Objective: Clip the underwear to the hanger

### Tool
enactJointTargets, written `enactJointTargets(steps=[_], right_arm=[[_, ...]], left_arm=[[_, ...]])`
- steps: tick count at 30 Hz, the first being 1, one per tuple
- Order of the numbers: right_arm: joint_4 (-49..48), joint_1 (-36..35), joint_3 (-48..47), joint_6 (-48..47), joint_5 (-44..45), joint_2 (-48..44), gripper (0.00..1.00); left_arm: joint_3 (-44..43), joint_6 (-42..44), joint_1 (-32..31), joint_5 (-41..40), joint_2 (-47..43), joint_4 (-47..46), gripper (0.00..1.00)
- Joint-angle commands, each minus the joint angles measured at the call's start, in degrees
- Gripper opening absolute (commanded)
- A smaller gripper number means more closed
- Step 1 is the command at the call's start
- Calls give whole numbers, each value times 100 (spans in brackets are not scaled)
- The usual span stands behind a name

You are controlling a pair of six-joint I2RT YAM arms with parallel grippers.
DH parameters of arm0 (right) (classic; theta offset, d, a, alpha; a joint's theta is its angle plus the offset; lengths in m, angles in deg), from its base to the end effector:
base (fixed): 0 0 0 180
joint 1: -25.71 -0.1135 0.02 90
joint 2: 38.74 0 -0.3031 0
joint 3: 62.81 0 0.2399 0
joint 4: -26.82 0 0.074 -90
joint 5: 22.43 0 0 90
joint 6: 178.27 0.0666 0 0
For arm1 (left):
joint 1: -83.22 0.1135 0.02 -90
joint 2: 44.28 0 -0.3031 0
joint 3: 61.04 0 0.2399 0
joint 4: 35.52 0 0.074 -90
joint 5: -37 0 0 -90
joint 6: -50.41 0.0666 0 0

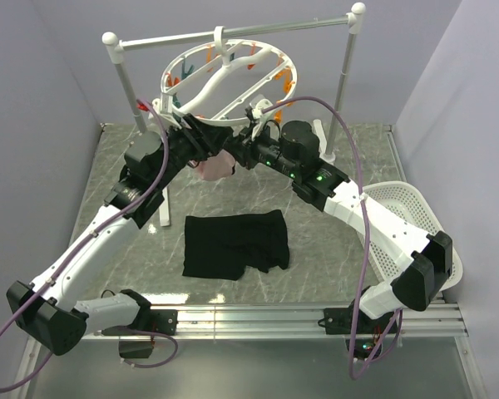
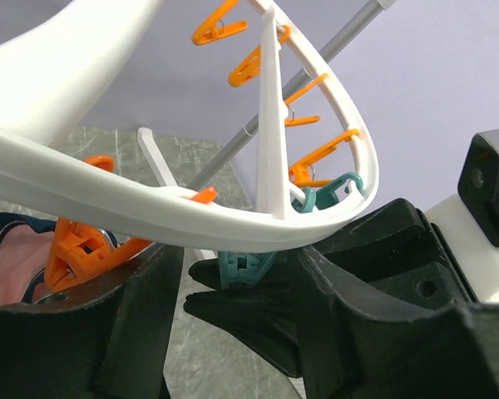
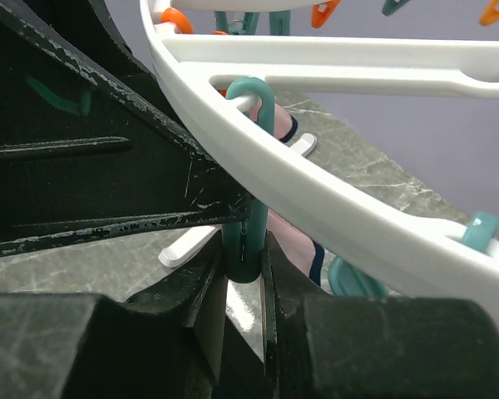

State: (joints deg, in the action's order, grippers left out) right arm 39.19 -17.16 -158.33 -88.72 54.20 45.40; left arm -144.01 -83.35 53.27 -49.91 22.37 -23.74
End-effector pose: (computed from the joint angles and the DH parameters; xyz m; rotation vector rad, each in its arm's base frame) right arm 0.2556 0.2583 0.4600 -0.7759 1.4451 0.7574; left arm 0.2323 -0.1380 0.4703 -0.1449 1.5818 -1.0652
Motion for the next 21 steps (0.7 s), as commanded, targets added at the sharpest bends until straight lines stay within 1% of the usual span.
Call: enactJointTargets(steps=[1,5,15,18,19,21], right_arm=[[-114,-116,-114,27,-8,-126,0],[-79,-142,-123,10,18,-126,0],[-35,-204,-79,-8,44,-108,0],[-44,-230,-35,-25,-34,-117,0],[-27,-230,-27,-34,-61,-117,0],[9,-230,-9,-61,-70,-152,1]], left_arm=[[-349,105,-10,-222,93,-512,58],[-463,114,-10,-292,208,-547,56],[-534,70,-19,-292,243,-688,47],[-551,61,-10,-292,243,-679,34],[-552,61,-19,-292,226,-662,25],[-499,105,-19,-283,208,-644,16]])
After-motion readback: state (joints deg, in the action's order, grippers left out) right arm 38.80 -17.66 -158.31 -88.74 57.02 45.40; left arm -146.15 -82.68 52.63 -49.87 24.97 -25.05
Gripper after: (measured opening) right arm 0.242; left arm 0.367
